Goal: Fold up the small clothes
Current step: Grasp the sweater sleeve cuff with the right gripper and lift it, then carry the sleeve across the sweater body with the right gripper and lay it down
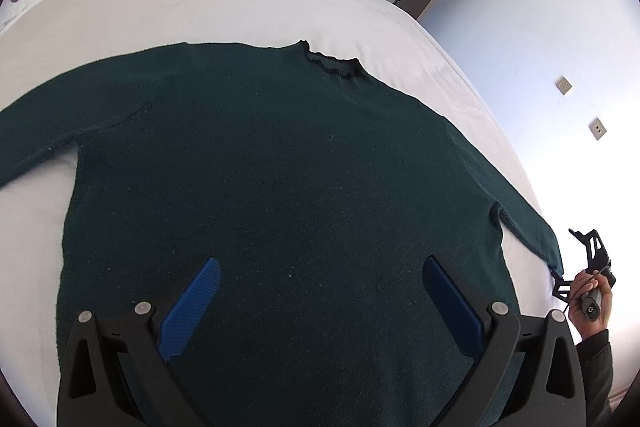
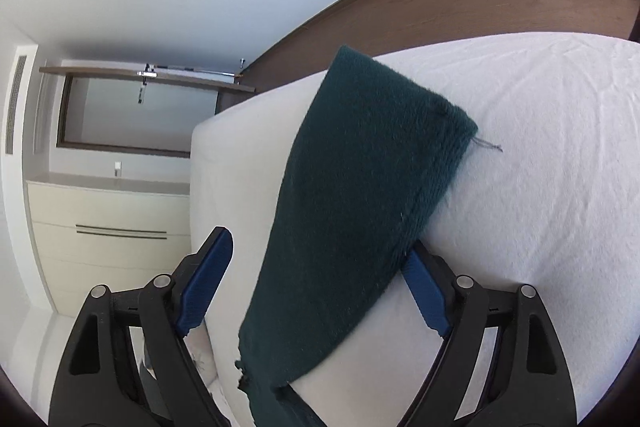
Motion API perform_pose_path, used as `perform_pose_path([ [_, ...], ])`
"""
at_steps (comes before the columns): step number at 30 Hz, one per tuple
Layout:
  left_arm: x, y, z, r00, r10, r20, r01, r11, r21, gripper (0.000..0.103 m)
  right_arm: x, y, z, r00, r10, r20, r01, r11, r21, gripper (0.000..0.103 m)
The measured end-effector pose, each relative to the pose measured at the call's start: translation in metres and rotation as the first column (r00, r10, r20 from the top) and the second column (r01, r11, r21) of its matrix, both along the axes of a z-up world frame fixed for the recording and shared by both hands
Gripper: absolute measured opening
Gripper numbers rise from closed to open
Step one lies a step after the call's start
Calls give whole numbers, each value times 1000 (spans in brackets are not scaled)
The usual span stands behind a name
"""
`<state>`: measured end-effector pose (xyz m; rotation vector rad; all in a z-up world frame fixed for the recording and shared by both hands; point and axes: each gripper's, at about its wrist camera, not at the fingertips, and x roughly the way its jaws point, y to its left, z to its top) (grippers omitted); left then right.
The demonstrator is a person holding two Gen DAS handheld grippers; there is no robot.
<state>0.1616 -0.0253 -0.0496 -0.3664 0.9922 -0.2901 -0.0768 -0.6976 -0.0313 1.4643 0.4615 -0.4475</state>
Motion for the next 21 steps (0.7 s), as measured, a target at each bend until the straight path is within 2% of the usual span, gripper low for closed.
perform_pose_path([
  [3, 2, 4, -1, 1000, 5, 8, -5, 1000, -14, 103, 9, -12, -1, 999, -37, 19, 37, 999, -33, 77],
  [6, 4, 7, -3, 1000, 2, 16, -2, 1000, -2, 102, 23, -29, -2, 999, -35, 3, 35, 996, -77, 60],
  [8, 6, 9, -5, 1000, 1, 13, -1, 1000, -5, 99, 35, -38, -4, 1000, -26, -9, 25, 995, -96, 37],
  [11, 13, 9, -7, 1000, -13, 3, 13, 1000, -8, 95, 50, -45, -8, 998, -10, -65, 2, 992, -125, 16],
  [13, 20, 8, -6, 1000, -22, 6, 22, 999, -24, 95, 62, -49, -1, 995, 11, -101, -28, 986, -167, 8],
  [15, 29, 6, -4, 999, -36, 6, 36, 998, -51, 95, 83, -33, 19, 990, 68, -124, -96, 966, -241, 7],
  [17, 38, 2, 1, 998, -52, 17, 53, 996, -71, 95, 121, -1, 53, 973, 147, -176, -202, 912, -357, 7],
  [18, 44, 0, 4, 998, -61, 25, 63, 995, -82, 95, 142, 19, 68, 958, 202, -205, -273, 867, -418, 7],
  [19, 50, -3, 7, 997, -70, 29, 73, 993, -97, 95, 164, 45, 84, 935, 260, -241, -347, 805, -481, 7],
  [20, 55, -6, 10, 996, -80, 32, 83, 990, -116, 95, 187, 76, 102, 909, 305, -286, -416, 726, -548, 7],
  [21, 62, -9, 12, 995, -90, 31, 93, 985, -143, 94, 207, 110, 115, 876, 346, -335, -481, 626, -613, 7],
])
